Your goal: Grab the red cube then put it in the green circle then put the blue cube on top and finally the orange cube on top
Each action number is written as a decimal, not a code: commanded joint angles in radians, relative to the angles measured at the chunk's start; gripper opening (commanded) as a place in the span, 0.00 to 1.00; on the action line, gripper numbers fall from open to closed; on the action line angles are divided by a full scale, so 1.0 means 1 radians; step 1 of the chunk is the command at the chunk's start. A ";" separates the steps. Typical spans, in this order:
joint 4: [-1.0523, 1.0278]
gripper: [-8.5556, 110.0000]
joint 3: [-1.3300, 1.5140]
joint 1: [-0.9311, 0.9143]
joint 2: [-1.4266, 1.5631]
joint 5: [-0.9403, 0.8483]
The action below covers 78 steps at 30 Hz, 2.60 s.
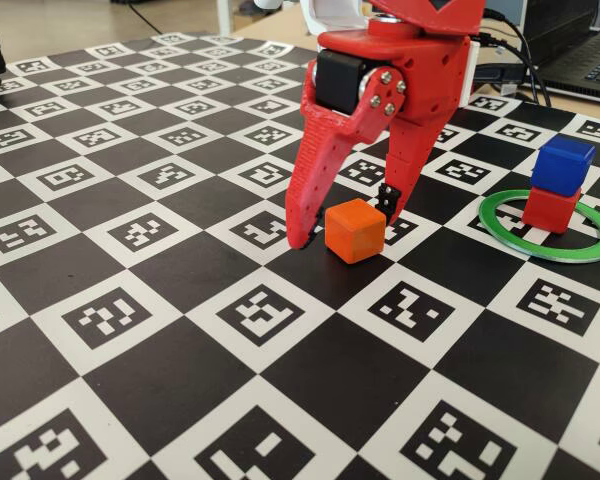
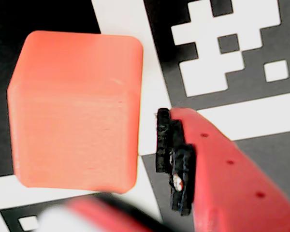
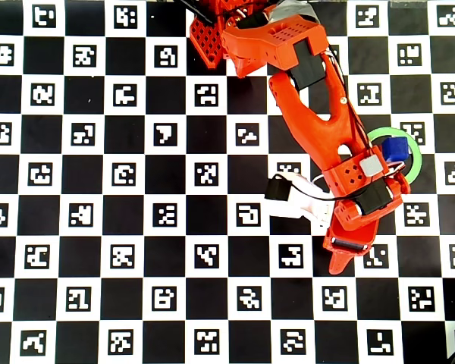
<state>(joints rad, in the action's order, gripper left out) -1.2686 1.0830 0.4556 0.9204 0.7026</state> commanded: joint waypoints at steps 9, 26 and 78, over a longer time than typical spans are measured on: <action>0.020 0.22 -0.002 -0.014 0.015 -0.009; -0.080 0.07 -0.012 -0.034 0.141 -0.025; -0.365 0.06 0.166 0.428 0.644 0.089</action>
<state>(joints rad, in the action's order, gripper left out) -1.6429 1.3576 0.8636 1.5723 0.7869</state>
